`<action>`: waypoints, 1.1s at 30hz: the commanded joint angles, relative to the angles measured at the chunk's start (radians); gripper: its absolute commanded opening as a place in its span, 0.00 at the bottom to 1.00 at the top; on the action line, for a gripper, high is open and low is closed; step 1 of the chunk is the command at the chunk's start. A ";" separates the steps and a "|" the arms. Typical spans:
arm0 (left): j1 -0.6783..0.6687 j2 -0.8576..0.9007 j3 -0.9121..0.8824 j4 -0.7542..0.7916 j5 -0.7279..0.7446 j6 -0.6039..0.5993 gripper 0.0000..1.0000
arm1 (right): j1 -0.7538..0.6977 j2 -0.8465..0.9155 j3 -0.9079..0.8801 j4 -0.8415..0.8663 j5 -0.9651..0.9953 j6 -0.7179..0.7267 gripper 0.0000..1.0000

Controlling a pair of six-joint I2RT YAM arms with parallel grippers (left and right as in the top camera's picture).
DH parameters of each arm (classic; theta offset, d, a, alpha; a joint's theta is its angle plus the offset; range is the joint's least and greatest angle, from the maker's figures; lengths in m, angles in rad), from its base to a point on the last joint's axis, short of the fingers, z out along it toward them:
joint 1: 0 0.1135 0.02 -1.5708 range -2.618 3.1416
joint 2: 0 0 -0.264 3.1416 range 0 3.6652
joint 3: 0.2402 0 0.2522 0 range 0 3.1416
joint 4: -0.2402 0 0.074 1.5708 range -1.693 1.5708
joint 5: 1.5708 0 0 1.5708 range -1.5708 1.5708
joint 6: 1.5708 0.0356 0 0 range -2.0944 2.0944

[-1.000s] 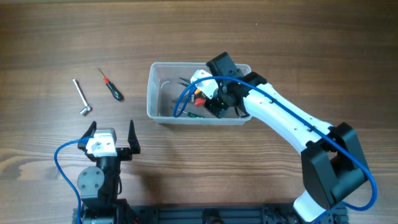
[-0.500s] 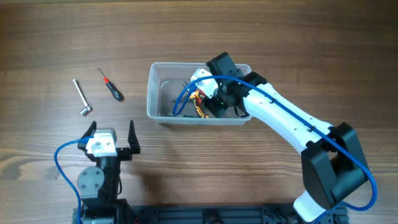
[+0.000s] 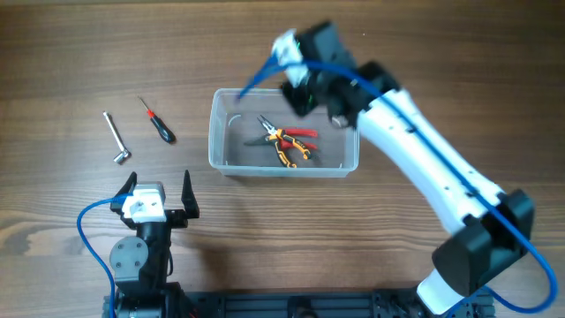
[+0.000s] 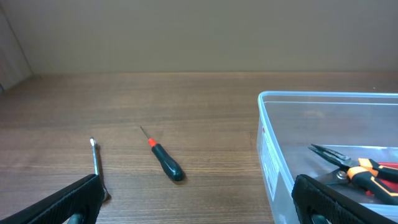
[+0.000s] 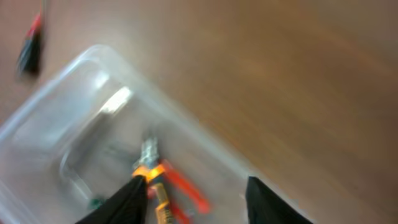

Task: Pack container
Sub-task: 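Raise the right gripper away from the container to the side, then move the left gripper over the red-black screwdriver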

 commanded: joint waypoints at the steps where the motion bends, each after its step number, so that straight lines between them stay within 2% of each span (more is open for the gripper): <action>1: -0.006 -0.001 -0.004 0.002 0.015 0.023 1.00 | -0.114 -0.041 0.176 -0.080 0.246 0.153 0.60; 2: -0.006 -0.001 -0.004 0.002 0.015 0.023 1.00 | -0.155 -0.042 0.209 -0.106 0.254 0.153 0.68; 3: -0.006 -0.001 -0.004 0.002 0.015 0.023 1.00 | -0.182 -0.042 0.227 -0.120 0.253 0.153 0.84; 5: -0.006 -0.001 -0.004 0.002 0.015 0.023 1.00 | -0.251 -0.043 0.253 -0.157 0.253 0.150 1.00; 16: -0.006 -0.001 -0.004 0.002 0.015 0.023 1.00 | -0.546 -0.048 0.254 -0.209 0.253 0.151 1.00; 25: -0.006 -0.001 -0.004 0.003 0.016 0.022 1.00 | -0.592 -0.048 0.254 -0.209 0.245 0.151 1.00; 30: -0.006 -0.001 -0.004 0.008 0.090 -0.050 1.00 | -0.592 -0.048 0.254 -0.209 0.242 0.151 0.99; 33: -0.006 0.000 0.001 0.007 0.130 -0.170 1.00 | -0.592 -0.048 0.254 -0.209 0.242 0.151 0.99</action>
